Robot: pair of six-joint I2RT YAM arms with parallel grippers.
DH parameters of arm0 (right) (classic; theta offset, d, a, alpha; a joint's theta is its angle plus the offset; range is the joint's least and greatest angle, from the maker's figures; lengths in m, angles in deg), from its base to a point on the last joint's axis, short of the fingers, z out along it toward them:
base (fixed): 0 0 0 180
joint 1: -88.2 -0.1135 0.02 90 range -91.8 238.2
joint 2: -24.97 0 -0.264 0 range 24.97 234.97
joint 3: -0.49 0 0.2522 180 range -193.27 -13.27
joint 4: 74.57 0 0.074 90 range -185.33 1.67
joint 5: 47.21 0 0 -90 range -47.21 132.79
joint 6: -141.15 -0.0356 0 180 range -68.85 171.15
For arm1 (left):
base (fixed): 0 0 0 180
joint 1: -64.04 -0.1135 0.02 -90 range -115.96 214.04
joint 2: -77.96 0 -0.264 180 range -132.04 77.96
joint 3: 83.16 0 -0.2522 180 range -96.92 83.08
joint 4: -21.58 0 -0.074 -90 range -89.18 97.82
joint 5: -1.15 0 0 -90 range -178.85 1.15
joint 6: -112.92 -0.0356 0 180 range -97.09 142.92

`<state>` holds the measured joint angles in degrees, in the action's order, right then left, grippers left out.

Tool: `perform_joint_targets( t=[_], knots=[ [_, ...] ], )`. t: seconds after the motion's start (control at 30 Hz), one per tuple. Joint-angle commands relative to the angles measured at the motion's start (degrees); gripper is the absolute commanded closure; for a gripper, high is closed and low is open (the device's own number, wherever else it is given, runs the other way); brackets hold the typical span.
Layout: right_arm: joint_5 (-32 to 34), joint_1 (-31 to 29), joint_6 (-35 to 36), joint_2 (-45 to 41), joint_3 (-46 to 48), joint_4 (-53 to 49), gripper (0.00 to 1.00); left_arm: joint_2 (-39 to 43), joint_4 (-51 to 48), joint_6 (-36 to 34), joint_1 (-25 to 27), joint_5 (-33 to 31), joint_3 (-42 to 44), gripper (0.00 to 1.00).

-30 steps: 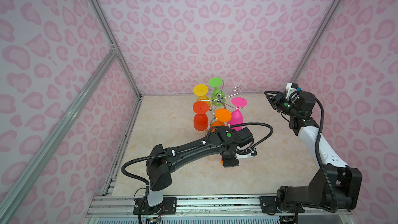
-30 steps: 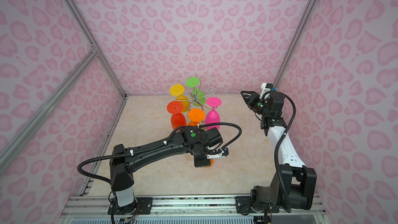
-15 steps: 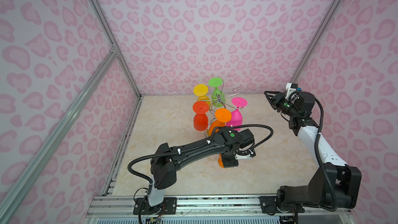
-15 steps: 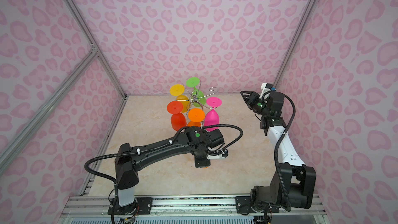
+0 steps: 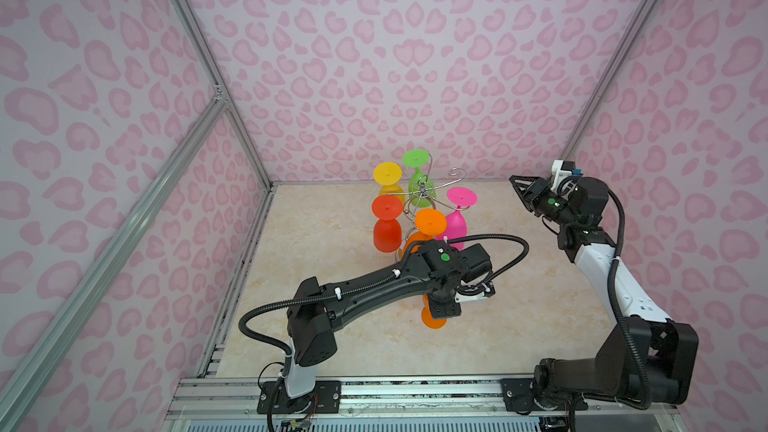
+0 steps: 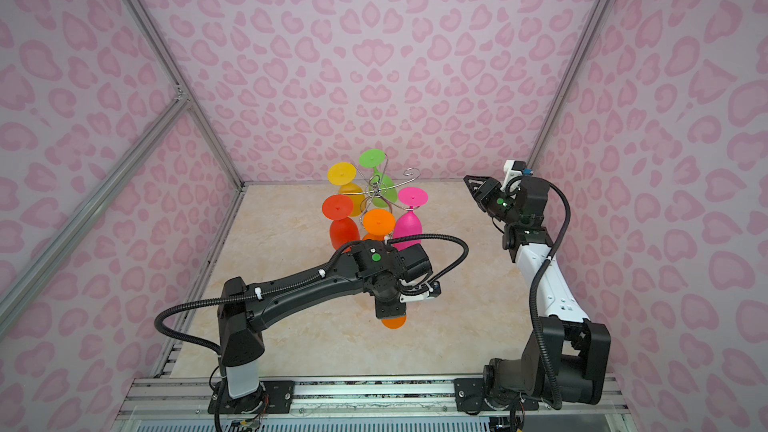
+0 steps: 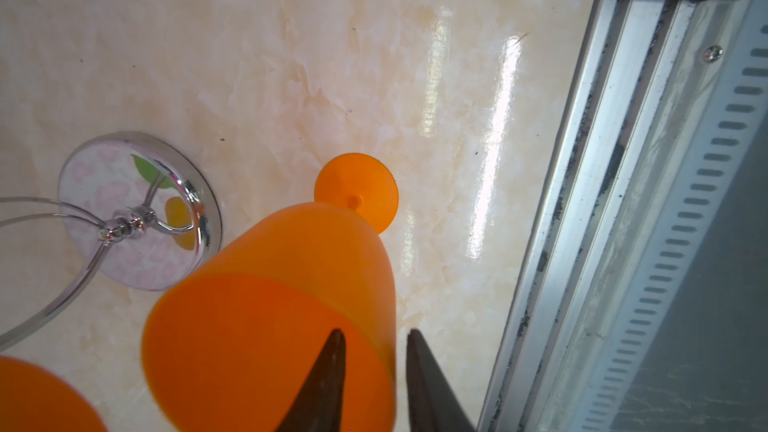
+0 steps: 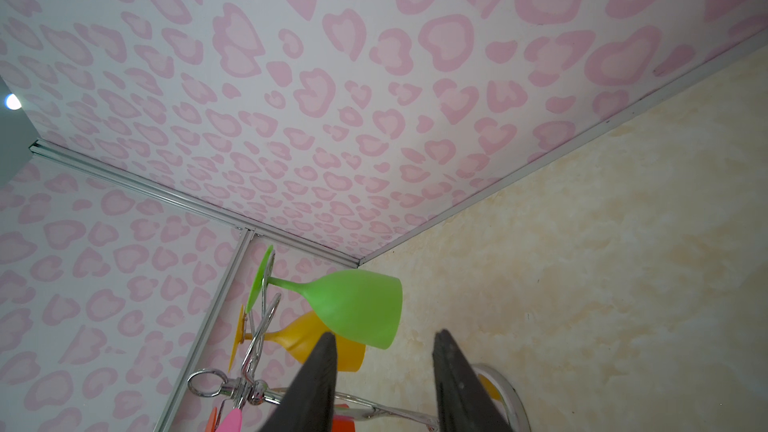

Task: Take the wine glass off the wine glass rack
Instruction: 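Lower the orange glass upright onto the table with the left gripper and release, then raise the left gripper back toward the rack while the right gripper reaches the pink glass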

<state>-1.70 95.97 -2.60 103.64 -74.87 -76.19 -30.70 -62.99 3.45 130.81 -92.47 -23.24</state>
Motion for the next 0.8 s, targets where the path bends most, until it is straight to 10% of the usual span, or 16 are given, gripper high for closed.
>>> perform_joint_targets(
  t=[0.0,0.47,0.77],
  knots=[
    [-0.50,-0.04,0.41,-0.39,0.48,0.95,0.60,2.67,-0.83,1.00,0.03,-4.18,-1.96,0.69],
    [-1.84,-1.24,0.25,-2.14,0.37,0.25,0.56,19.24,8.89,-0.44,0.03,0.26,-3.81,0.69],
    [-4.56,-7.70,1.04,-3.40,-2.18,-2.63,0.54,40.77,40.11,-0.94,-1.28,-17.45,16.20,0.61]
  ],
)
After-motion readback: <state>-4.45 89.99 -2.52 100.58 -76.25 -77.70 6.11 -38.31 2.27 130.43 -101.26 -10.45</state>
